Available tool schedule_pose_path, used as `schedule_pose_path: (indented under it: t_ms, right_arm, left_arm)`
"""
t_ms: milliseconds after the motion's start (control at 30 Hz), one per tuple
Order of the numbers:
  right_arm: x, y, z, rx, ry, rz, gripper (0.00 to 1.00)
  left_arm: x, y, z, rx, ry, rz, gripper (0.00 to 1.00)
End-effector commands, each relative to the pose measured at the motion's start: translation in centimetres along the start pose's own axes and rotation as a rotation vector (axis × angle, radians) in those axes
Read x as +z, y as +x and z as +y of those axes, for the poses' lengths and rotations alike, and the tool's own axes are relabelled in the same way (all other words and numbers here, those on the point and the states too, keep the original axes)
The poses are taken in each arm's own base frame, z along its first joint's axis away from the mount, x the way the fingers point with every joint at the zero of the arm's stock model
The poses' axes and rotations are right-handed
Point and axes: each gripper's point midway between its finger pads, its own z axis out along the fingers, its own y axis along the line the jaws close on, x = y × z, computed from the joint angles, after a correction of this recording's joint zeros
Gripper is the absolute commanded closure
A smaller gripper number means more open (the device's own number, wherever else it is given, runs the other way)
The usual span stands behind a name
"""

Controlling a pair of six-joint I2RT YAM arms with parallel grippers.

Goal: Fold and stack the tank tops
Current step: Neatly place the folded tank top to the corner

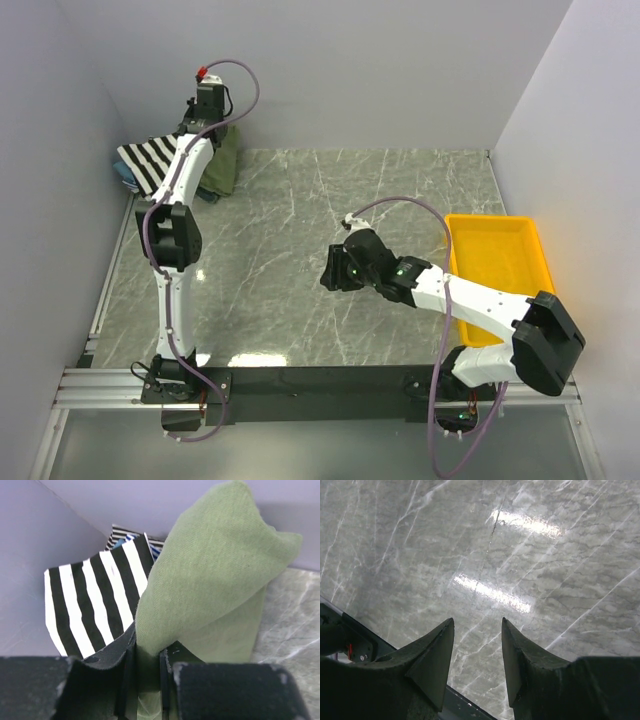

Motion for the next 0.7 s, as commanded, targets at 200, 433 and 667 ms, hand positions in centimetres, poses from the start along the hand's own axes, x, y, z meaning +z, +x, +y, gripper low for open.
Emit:
schedule_pose_path:
  t_ms: [200, 433, 667]
  right_arm:
    - [-0.2, -2.7, 1.9, 0.012, -0.043, -0.059, 0.50]
    - [0.1, -2.5, 1.9, 0.013, -0.041, -0.047, 0.50]
    - [0.7, -2.5, 2.0, 0.005, -0.037, -0.032, 0.50]
  left_arm:
    - [-6.1, -10.3, 5.7, -0.175, 0.012, -0.256, 1.00]
    - [-5.8, -10.7, 7.5, -0.216, 0.013, -0.268, 1.00]
    - [-1.3, -6.2, 10.8, -0.303, -0.034, -0.191, 1.00]
